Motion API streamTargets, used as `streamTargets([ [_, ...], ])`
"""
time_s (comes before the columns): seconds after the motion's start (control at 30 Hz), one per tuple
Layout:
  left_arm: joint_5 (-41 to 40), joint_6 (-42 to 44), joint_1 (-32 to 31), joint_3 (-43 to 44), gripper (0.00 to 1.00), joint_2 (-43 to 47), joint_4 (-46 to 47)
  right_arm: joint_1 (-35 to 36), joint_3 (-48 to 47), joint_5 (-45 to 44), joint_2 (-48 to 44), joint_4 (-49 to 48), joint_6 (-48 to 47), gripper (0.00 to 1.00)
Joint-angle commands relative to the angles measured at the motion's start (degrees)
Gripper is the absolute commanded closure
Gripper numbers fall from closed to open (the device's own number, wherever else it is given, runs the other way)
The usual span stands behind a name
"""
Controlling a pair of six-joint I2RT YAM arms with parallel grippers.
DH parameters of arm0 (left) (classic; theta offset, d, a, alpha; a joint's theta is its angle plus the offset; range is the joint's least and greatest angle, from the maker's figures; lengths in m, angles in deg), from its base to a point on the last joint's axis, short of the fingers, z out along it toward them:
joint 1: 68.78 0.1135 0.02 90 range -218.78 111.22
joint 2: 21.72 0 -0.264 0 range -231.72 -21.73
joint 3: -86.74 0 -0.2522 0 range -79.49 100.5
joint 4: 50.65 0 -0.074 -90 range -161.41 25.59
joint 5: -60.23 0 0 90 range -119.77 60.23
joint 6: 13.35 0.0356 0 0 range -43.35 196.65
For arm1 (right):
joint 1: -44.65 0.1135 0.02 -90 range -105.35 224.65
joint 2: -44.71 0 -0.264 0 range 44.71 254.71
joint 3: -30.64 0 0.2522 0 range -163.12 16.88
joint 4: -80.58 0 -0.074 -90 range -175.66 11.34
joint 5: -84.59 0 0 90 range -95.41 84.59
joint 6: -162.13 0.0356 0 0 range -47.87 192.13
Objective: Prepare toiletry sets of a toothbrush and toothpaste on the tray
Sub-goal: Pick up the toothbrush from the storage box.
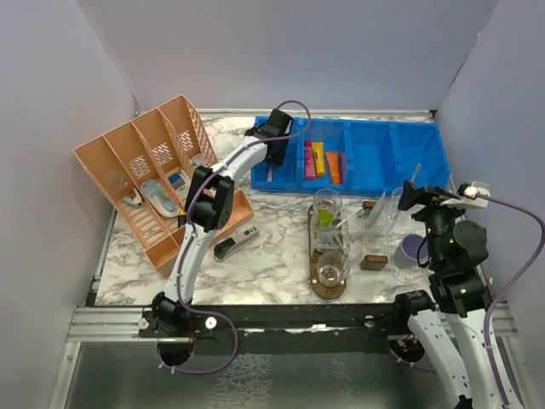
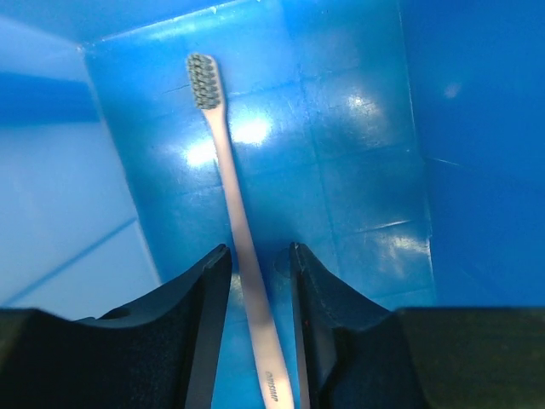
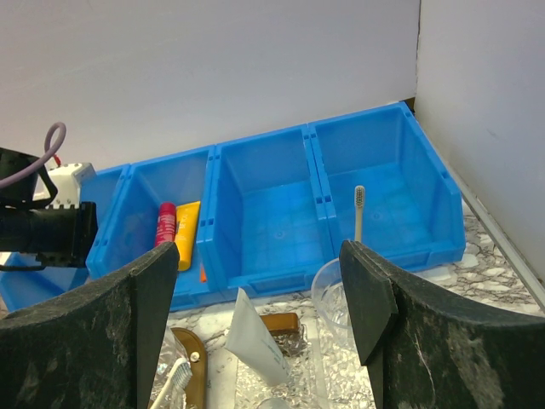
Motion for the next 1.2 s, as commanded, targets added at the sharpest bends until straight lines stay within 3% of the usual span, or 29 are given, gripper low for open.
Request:
streamTargets([
  [0.0,1.79,-1.62,-0.26,-2.13,0.67,-1.66,-1.25,0.39,0.29,0.98,0.38,-0.71,0.59,0.23],
  [0.23,1.15,-0.92,-0.99,-1.93,1.00,-1.50,-1.34,0.44,0.38,1.08,0.42,-0.80,0.59,0.23],
  [0.67,-0.42,-2.29,-0.28,3.95,1.00,10.57,-0.46,0.43,-1.47,3.49,2.96,0.00,0.48,0.23],
  [0.9,5.11,-2.65,-0.20,1.70,1.00,21.33,0.32,0.44,-8.19,7.57,5.60,5.73,-0.28,0.22],
  [1.03,13.94,-2.44,-0.20,-4.68,1.00,29.43,3.94,0.44,-13.48,15.02,7.75,11.49,-0.71,0.21],
  [1.17,26.88,-3.00,-0.25,-20.76,1.00,40.87,16.94,0.44,-17.92,29.08,9.97,15.88,-0.49,0.20],
])
